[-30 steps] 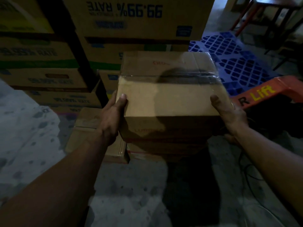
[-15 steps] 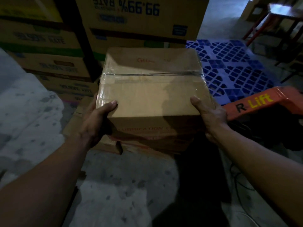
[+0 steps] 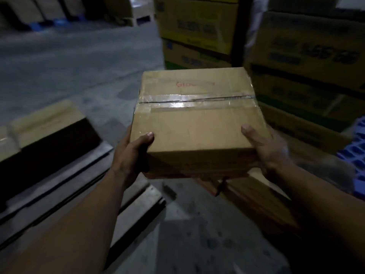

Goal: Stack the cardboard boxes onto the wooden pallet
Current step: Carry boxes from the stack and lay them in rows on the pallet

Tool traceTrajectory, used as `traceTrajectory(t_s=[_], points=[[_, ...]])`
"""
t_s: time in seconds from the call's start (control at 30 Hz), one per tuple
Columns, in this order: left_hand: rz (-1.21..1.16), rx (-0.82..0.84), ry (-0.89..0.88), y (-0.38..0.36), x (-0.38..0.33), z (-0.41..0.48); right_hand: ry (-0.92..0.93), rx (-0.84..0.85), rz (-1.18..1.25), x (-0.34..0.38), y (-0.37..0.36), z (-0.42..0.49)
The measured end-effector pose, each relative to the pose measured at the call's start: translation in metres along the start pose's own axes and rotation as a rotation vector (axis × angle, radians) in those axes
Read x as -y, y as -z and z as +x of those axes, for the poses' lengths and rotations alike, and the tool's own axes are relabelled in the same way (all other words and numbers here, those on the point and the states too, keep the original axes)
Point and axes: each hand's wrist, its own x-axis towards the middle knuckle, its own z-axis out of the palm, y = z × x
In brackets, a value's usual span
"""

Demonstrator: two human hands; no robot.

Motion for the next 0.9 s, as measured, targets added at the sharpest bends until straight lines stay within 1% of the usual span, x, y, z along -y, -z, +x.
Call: traceTrajectory(t_s=[0.07, 0.2, 0.27, 0.37, 0.53, 0.63, 0.7, 0.9], points=[[-0.017, -0.075, 0.012, 0.044, -0.003, -0.017, 0.004, 0.085, 0.004, 0.0, -0.046, -0.013], [-0.066, -0.261, 0.056, 0.15, 0.007, -0.056, -0.011, 0.216, -0.017, -0.027, -0.15, -0.041], [-0.092, -0.364, 0.07, 0.201, 0.018, -0.075, -0.054, 0.304, -0.027, -0.048, -0.2, -0.058], [-0.095, -0.527, 0.077, 0.264, 0.033, -0.1, -0.12, 0.387, -0.07, -0.078, -0.271, -0.079], [-0.173, -0.695, 0.122, 0.368, 0.047, -0.123, -0.168, 0.525, -0.143, -0.116, -0.382, -0.114], [-0.187, -0.805, 0.137, 0.427, 0.052, -0.129, -0.18, 0.579, -0.178, -0.134, -0.443, -0.137], [-0.208, -0.831, 0.156, 0.466, 0.053, -0.133, -0.168, 0.616, -0.194, -0.146, -0.484, -0.152], [-0.107, -0.896, 0.281, 0.569, 0.062, -0.139, -0.164, 0.711, -0.228, -0.184, -0.586, -0.185]])
